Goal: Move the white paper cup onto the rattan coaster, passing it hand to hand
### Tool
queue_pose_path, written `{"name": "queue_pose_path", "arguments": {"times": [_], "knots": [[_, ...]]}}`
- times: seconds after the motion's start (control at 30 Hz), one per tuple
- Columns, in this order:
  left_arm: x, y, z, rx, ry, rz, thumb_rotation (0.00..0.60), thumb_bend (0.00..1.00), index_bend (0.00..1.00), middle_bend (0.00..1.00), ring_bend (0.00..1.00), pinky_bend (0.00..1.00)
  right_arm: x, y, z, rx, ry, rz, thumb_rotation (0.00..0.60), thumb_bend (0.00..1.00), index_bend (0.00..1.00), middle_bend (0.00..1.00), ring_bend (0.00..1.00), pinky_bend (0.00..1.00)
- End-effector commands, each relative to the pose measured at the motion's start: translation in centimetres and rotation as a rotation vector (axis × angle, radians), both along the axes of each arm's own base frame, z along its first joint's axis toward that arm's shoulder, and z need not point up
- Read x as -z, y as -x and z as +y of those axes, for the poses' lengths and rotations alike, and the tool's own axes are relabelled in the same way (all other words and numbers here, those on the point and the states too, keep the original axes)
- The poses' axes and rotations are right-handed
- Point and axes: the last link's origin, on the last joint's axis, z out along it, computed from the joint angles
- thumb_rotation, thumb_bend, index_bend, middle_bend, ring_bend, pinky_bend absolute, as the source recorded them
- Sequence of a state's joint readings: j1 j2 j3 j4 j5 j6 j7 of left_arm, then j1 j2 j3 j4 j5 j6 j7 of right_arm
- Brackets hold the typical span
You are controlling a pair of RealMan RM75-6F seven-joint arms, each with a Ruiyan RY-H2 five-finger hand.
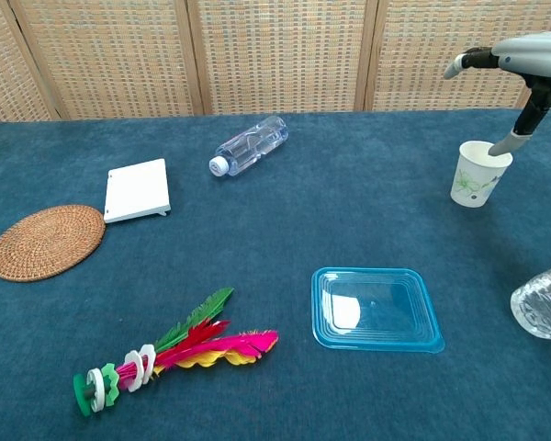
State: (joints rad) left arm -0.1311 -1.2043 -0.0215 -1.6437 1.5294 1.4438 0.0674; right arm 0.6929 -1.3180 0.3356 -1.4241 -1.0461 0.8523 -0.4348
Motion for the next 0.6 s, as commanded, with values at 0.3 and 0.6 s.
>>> {"name": "queue_pose_path", "arguments": {"times": [0.3, 0.6], "knots": [[-0.2, -0.1, 0.0, 0.002, -0.014, 0.015, 0.600, 0.10, 0.00, 0.00, 0.00, 0.00, 1.7, 3.6, -2.7, 0.160, -0.039, 0.020, 0.600, 0.08, 0.10, 0.00, 0.00, 0.00], [0.3, -0.1, 0.3, -0.010, 0.000, 0.035, 0.600, 0.10, 0.00, 0.00, 0.00, 0.00, 2.9, 6.0, -4.3, 0.241, -0.066, 0.028, 0.600, 0.08, 0.12, 0.00, 0.00, 0.00]]}}
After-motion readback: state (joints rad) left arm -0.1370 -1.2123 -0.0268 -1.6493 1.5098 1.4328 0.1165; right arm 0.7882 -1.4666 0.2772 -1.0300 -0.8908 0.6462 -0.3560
